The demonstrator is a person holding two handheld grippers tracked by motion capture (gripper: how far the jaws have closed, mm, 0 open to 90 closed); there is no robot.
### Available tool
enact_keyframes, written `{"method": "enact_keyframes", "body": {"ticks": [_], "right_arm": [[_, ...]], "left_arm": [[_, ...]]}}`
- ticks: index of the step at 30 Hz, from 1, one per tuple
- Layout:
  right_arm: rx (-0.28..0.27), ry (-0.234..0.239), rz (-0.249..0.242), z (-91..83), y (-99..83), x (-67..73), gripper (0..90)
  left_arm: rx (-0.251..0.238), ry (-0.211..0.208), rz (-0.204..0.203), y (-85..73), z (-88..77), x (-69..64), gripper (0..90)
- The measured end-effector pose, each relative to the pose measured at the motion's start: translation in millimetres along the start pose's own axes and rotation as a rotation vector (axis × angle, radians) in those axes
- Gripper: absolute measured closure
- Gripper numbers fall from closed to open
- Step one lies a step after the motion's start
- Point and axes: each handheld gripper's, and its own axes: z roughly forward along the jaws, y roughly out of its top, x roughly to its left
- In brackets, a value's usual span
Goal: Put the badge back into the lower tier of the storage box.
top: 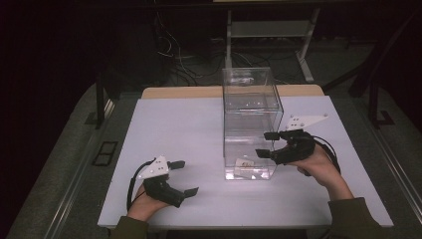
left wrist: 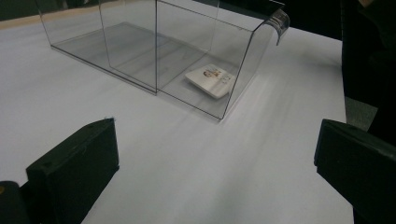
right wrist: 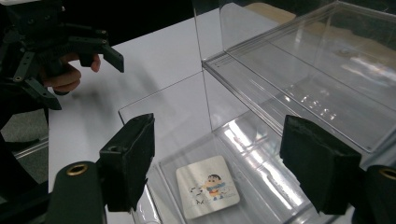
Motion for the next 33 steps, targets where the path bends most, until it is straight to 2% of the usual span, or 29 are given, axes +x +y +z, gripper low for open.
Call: {"method": "enact_keyframes", "body": {"ticks": [24,33], "right_arm": [[-0.098,-0.045,0.045,-38.5,-25.3,-15.0,22.4],[-0.107,-0.099,0.053,-48.1,-45.1,-16.6,20.0]], "left_arm": [[0.009,0.015,-0.007,-0.7,1.1,2.5,0.0],[0.013,0.018,-0.005,-1.2,1.2,1.7,0.0]]}}
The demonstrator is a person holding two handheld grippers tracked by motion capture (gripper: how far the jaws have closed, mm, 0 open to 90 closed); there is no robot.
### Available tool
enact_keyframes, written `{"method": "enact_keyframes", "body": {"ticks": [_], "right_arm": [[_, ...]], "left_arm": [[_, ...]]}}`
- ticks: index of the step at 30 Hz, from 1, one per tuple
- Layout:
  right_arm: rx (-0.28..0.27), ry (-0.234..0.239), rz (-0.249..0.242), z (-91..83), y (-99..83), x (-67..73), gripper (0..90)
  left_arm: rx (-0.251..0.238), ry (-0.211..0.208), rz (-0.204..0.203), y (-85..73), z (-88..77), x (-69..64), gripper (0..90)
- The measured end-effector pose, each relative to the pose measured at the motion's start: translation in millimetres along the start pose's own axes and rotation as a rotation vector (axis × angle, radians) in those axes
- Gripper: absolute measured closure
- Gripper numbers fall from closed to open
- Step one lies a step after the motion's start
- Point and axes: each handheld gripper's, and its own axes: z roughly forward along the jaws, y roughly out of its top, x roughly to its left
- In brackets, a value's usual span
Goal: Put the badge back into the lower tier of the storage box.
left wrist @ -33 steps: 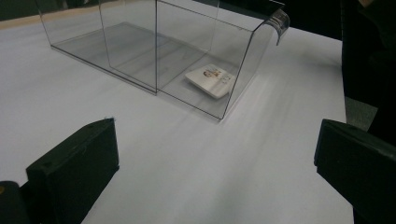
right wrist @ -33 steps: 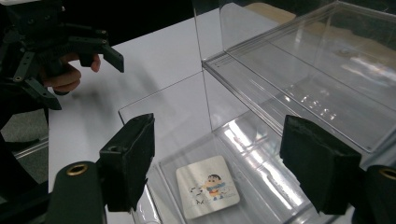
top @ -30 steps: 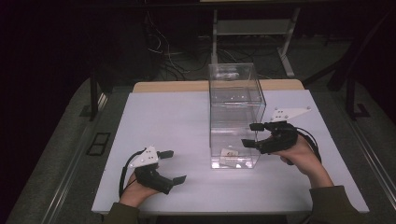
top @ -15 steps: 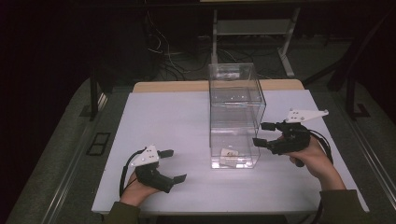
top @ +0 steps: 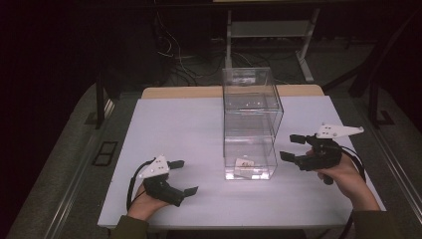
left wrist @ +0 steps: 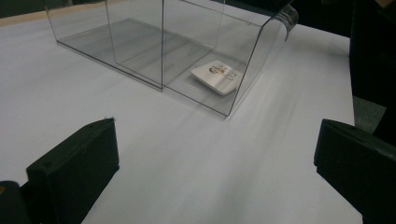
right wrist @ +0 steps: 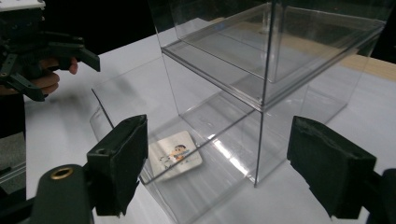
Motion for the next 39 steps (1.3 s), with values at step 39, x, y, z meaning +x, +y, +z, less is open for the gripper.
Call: {"method": "enact_keyframes", "body": {"ticks": [39], "right_arm": [[0.024,-0.133,0.034,-8.8,-74.1,3.9,16.7]], "left_arm": [[0.001,0.012,-0.004,-1.1,-2.8,-0.1,0.0]]}}
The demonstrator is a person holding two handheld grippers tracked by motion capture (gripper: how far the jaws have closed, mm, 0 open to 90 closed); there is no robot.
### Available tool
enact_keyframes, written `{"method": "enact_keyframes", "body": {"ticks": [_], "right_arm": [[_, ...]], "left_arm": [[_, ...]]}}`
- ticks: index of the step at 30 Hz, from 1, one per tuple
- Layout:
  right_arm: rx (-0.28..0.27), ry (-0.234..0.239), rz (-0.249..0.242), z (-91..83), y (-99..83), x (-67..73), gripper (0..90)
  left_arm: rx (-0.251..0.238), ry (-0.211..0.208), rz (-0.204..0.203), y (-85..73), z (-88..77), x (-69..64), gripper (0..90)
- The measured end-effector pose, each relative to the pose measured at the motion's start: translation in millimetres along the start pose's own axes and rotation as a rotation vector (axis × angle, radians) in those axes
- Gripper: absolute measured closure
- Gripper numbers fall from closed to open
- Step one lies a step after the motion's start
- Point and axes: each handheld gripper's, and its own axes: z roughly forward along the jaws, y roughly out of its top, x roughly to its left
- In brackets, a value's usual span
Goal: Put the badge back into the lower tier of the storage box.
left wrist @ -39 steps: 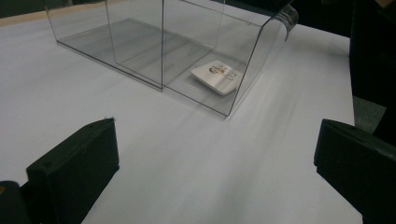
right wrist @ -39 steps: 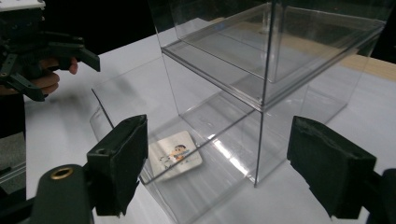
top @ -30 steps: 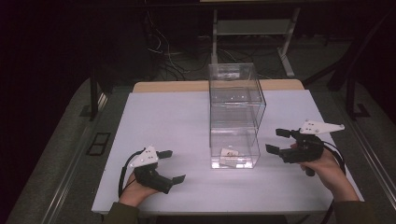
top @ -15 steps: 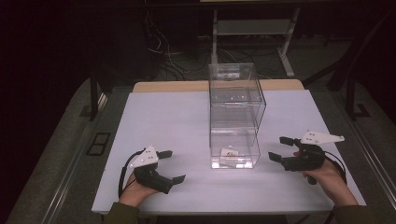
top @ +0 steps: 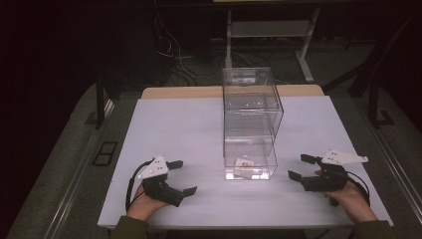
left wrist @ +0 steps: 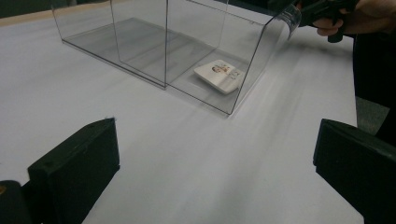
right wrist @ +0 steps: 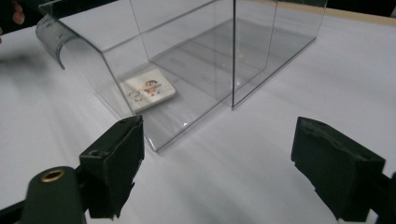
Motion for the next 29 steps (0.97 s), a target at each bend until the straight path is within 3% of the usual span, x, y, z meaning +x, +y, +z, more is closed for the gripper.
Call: {"method": "enact_keyframes", "body": {"ticks": [6,18,29], "right_arm": [[0.012,-0.006,-0.005,-2.6,-8.2,3.2,12.9],[0.015,-0.029,0.028,-10.7,-18.2,5.2,10.0],[0.030,-0.017,0.016,-11.3,-20.0,7.2,10.1]], "left_arm": [[0.000,0.002,0.002,-0.1,0.0,-0.3,0.0],[0.000,0.008,-0.005,-1.0,-2.0,1.0,0.0],[0.001,0.006,-0.005,-0.9,-1.5,0.5,0.0]]}}
